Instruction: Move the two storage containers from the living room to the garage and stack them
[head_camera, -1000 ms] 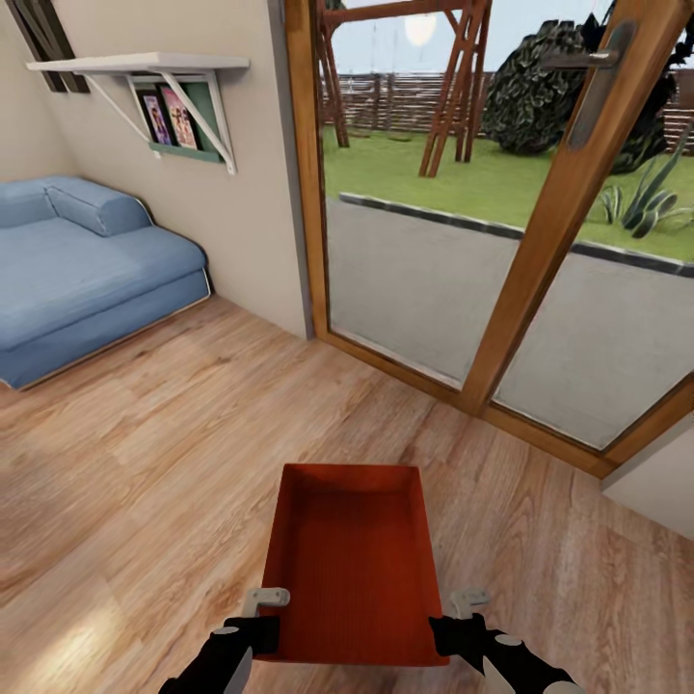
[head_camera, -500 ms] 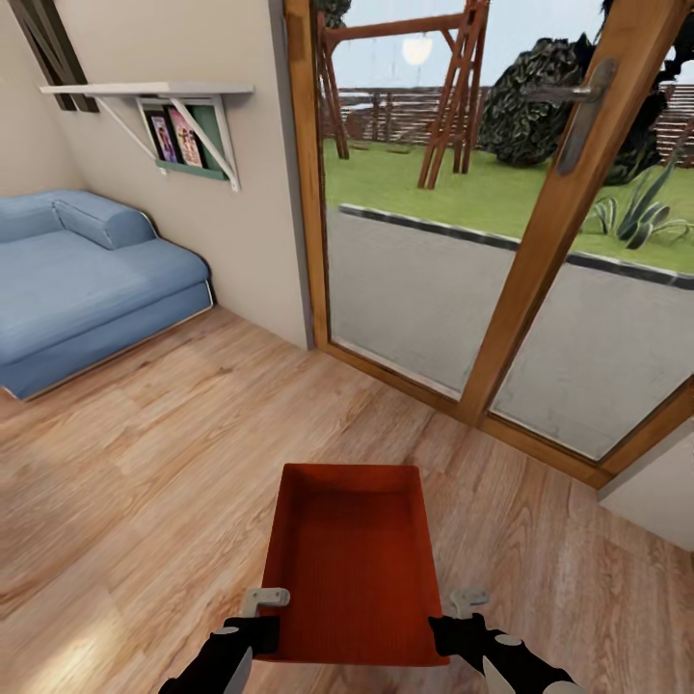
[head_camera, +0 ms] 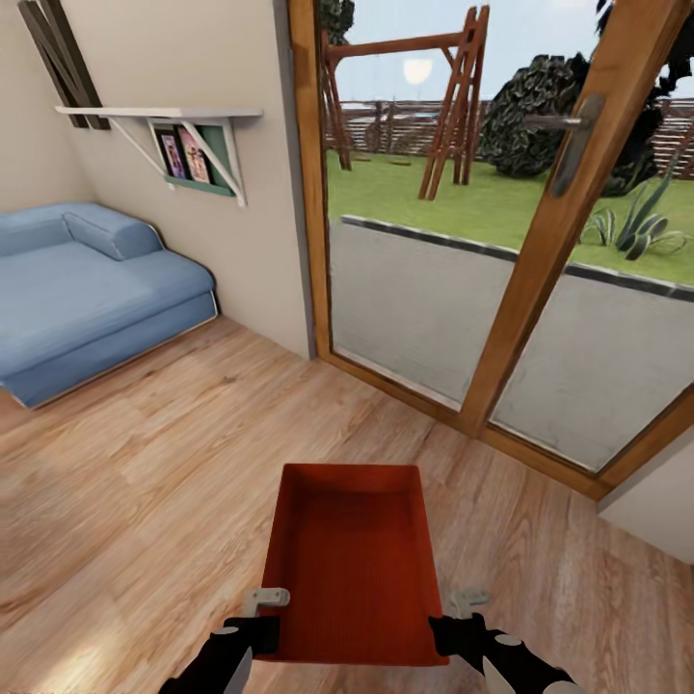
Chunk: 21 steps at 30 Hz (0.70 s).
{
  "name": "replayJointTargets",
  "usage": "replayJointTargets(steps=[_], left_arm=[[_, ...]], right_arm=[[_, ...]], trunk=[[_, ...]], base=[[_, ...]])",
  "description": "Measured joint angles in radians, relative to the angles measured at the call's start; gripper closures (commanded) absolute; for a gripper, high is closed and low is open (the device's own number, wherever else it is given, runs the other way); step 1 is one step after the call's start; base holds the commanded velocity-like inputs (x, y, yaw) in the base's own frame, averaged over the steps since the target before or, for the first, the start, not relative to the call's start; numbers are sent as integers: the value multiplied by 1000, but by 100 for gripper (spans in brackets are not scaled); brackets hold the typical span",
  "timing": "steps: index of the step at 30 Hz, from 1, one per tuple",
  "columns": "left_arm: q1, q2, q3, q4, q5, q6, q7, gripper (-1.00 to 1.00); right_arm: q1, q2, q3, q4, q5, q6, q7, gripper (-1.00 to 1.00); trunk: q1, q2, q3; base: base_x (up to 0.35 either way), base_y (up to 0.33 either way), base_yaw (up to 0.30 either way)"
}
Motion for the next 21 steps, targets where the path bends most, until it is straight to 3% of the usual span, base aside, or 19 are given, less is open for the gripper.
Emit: replayJointTargets(steps=[21], left_arm=[[0,0,0,0,0,0,0,100]], right_arm=[[0,0,0,0,0,0,0,100]], trunk=[[-81,147,94]], base=[[0,0,183]])
